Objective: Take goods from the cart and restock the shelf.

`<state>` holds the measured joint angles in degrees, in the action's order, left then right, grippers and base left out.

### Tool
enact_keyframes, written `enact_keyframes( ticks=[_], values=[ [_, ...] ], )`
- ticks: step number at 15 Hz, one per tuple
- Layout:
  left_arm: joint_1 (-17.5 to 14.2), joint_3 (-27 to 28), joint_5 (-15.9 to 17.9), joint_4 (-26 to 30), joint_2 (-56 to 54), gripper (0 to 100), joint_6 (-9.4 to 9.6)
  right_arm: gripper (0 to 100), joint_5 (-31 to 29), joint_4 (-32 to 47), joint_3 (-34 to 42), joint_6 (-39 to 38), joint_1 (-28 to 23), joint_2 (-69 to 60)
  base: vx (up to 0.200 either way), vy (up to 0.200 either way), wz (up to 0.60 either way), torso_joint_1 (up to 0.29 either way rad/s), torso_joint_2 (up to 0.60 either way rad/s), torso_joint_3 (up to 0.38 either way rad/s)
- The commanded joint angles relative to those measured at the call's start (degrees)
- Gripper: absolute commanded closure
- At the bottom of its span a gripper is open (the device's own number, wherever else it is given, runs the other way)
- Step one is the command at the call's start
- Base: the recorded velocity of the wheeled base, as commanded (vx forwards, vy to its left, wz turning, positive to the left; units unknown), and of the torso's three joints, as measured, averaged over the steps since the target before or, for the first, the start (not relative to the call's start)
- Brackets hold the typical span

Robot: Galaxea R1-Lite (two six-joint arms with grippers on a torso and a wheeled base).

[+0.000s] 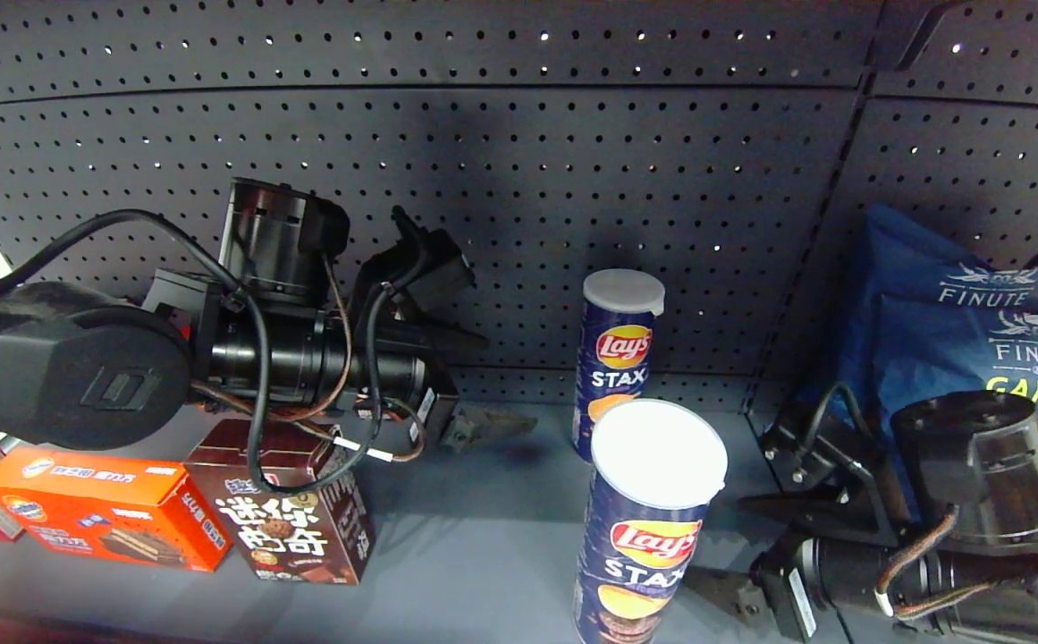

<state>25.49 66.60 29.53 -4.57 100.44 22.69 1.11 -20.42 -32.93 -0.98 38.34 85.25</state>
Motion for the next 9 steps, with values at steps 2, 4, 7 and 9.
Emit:
enact_keyframes(
  ticks=[2,4,7,9],
  values=[
    [0.0,-0.33,-0.08,-1.32,0.02,0,-0.01,0,-0.49,-0.06,-3.9,0.1,-3.97,1.5,0.0,0.0,0.0,0.0,0.0,0.0],
    [0.09,-0.5,-0.08,-1.32,0.02,0,-0.01,0,-0.49,-0.15,-5.13,0.18,-5.73,2.11,0.0,0.0,0.0,0.0,0.0,0.0],
    [0.09,-0.59,-0.17,-1.32,-0.24,0,-0.01,0,-0.49,-0.15,-5.22,0.18,-6.44,1.76,0.0,0.0,0.0,0.0,0.0,0.0],
    [0.09,-0.59,-0.17,-1.32,-0.42,0,-0.01,0,-0.49,-0.15,-5.22,0.18,-6.26,1.06,0.0,0.0,0.0,0.0,0.0,0.0]
  ],
)
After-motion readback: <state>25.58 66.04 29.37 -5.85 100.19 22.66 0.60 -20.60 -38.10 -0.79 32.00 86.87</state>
